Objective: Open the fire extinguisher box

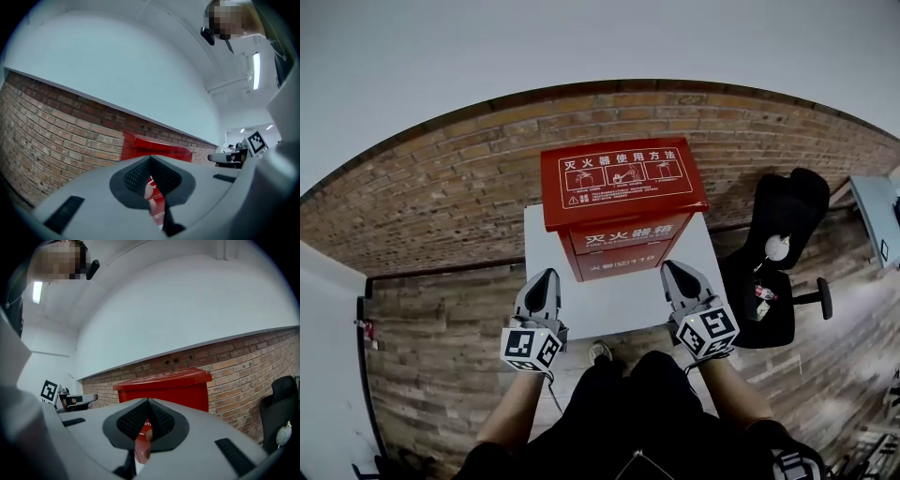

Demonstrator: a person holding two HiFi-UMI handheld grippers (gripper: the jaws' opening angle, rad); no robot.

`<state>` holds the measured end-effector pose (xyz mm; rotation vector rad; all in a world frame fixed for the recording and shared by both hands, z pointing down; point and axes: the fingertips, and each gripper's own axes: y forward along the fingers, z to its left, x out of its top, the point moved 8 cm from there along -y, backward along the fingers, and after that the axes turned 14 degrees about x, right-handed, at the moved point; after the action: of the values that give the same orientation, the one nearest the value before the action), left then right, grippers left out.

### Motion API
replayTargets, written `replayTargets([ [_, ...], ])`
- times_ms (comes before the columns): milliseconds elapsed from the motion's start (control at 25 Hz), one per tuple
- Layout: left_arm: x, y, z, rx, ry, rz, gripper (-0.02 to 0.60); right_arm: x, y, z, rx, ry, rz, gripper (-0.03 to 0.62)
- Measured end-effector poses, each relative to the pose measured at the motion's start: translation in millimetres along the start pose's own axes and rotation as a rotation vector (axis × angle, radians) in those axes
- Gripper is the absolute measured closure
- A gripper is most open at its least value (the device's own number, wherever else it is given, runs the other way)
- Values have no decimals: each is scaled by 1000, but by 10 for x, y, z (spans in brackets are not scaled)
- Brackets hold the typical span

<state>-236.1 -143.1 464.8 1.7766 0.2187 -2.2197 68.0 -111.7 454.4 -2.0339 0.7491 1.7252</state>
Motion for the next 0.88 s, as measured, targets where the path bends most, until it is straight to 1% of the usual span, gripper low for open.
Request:
replayTargets([
  [120,-19,238,19,1,3,9,534,2,131,-214,-14,4,6,576],
  [200,-39,350,25,11,10,18,534,0,245,-344,-5,8,6,576],
  [360,-68,370,5,70,0,29,534,54,370,-430,37,-14,21,576],
  [480,-23,414,-56,90,23,21,534,215,381,-456,61,-95,-13,576],
  [600,80,442,-96,96,57,-19,526,409,318,-501,61,-205,-66,574],
  [640,111,446,-105,91,70,-33,492,474,291,-513,64,-247,-77,572],
  [680,135,454,-108,83,86,-41,447,531,270,-525,66,-293,-81,552],
  [720,152,468,-98,76,102,-45,412,578,260,-545,64,-344,-81,470],
  [760,165,485,-75,72,113,-45,386,616,257,-579,58,-400,-86,423],
  [800,176,501,-46,72,119,-45,369,645,253,-630,49,-454,-88,396],
  [880,203,529,3,73,130,-52,346,664,228,-771,17,-528,-62,366],
])
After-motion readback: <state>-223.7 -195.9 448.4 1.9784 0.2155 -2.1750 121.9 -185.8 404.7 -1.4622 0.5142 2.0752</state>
